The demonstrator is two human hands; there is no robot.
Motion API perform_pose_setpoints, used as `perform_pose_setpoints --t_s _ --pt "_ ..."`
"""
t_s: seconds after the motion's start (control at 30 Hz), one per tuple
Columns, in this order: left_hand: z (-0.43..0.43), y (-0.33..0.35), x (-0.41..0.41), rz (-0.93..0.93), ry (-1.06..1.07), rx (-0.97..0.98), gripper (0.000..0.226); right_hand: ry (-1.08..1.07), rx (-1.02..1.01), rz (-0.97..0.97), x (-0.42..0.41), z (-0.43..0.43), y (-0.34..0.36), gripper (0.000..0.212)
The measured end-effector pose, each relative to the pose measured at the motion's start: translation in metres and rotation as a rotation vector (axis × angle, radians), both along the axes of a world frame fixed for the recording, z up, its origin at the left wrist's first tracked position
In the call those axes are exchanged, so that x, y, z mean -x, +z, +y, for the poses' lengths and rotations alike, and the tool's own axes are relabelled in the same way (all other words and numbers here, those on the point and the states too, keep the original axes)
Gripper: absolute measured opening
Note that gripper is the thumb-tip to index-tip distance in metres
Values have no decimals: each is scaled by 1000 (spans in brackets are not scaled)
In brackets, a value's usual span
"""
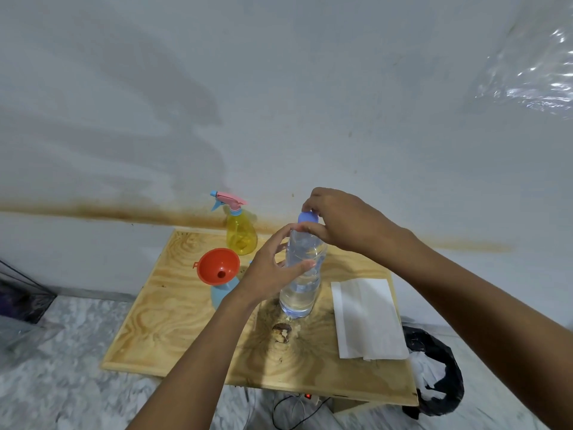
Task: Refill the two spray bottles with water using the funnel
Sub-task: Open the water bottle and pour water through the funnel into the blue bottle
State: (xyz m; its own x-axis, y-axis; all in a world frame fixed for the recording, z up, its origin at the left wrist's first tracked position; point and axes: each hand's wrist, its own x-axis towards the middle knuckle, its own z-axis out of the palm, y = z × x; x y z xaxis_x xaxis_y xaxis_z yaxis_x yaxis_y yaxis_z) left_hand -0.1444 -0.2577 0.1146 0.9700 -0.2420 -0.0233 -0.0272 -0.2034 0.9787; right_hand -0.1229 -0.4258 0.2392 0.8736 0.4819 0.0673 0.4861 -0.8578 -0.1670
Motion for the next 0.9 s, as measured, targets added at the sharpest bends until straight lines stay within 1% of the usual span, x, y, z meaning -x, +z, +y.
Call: perform_pose_setpoints --t_s 0.1,0.2,0.23,0.33,0.37,0.43,0.5,0.6,0.63,0.7,0.77,0.8,0.83,0.9 --pt "1 -1 -1 12 10 4 75 90 19 71 -3 -6 7 36" --pt "2 -3 -1 15 9 5 77 144 -12 139 -8 -11 10 35" --pt "2 -4 -1 15 6 8 76 135 -40 157 -10 -12 10 38" --pt "1 -3 0 7 1 22 71 32 -117 173 -9 -11 9 60" --pt "1 -3 1 0 -1 24 69 -13 -122 156 -9 -10 7 61" --pt "1 -4 0 -6 1 19 70 -51 -101 127 -11 -9 3 48" --pt "2 -5 -1 -3 5 11 74 -25 -114 169 -11 -10 2 36" --pt "2 -7 -2 11 8 -1 79 36 -130 248 -13 -17 6 34" --pt "2 -6 -2 11 7 0 79 43 -138 279 -13 -18 7 37" --pt "2 -6 -2 9 1 5 78 25 -150 309 -11 -17 5 53" --pt "2 -5 -1 -2 -10 12 74 -49 -198 264 -9 -13 0 69" --pt "2 -5 -1 -4 -12 11 73 -90 -230 226 -8 -12 -3 69" --pt "2 -5 -1 -3 -9 10 74 -116 -249 192 -8 -11 -6 62" --pt "2 -5 -1 0 -2 6 78 -100 -263 170 -9 -12 -11 40"
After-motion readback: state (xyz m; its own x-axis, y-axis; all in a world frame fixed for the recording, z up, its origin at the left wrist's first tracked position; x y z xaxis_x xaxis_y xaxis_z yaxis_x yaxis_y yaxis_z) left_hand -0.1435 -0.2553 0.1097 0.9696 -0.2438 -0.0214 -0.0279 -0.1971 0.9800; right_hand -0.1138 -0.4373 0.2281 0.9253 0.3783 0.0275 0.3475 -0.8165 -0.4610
